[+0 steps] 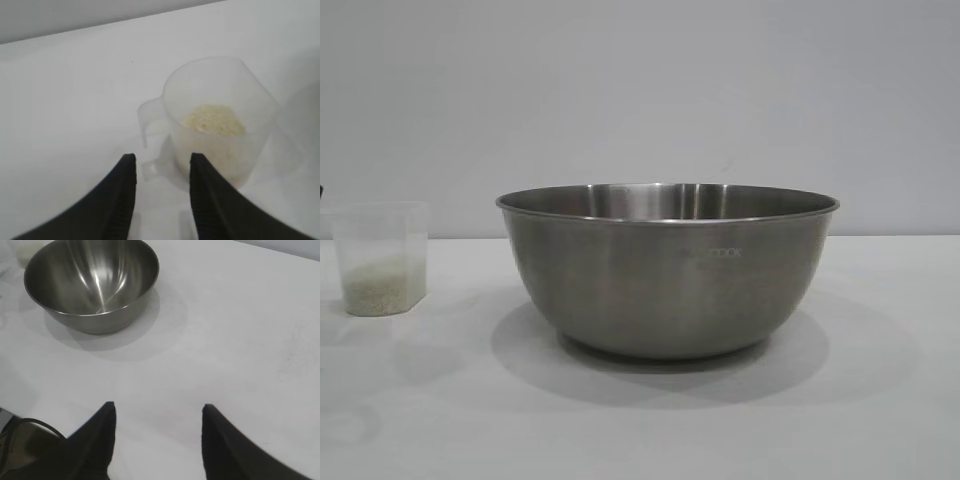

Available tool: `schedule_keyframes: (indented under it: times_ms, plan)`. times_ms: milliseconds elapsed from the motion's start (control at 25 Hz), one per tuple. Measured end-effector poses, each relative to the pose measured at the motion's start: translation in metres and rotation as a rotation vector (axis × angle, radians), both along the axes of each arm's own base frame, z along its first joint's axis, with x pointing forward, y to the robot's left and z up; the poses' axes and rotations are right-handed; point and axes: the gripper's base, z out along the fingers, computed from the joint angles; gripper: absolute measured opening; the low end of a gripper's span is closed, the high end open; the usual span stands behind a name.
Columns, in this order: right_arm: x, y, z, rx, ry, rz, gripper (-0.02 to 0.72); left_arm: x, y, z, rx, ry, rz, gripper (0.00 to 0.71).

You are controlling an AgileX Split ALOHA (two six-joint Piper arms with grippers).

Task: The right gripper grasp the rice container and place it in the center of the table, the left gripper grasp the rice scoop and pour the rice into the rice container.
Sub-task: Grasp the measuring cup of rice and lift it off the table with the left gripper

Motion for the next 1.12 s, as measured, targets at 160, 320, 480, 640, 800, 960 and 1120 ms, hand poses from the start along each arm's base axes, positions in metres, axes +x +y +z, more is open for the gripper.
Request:
schedule_keyframes:
  times_ms: [160,320,480,640,800,960,1120]
  plan:
    - [0.000,0.000,0.000,0.000,0.000,0.000,0.333,0.006,-0.001,-0.009,0.006,0.023,0.014,0.209]
    - [0.000,0.000,0.000,0.000,0.000,0.000,0.333,0.020,-0.004,-0.015,0.004,0.013,0.016,0.209]
    - [0.000,0.000,0.000,0.000,0.000,0.000,0.333,0.029,-0.006,-0.019,0.002,0.009,0.023,0.209]
    - [0.000,0.000,0.000,0.000,0.000,0.000,0.333,0.035,-0.005,-0.025,0.002,0.012,0.055,0.209]
    - [0.000,0.000,0.000,0.000,0.000,0.000,0.333,0.045,-0.007,-0.026,-0.004,-0.007,0.067,0.209]
    - [0.000,0.000,0.000,0.000,0.000,0.000,0.333,0.054,-0.010,-0.023,-0.014,-0.036,0.071,0.209]
    - [0.000,0.000,0.000,0.000,0.000,0.000,0.333,0.059,-0.010,-0.022,-0.019,-0.052,0.078,0.209]
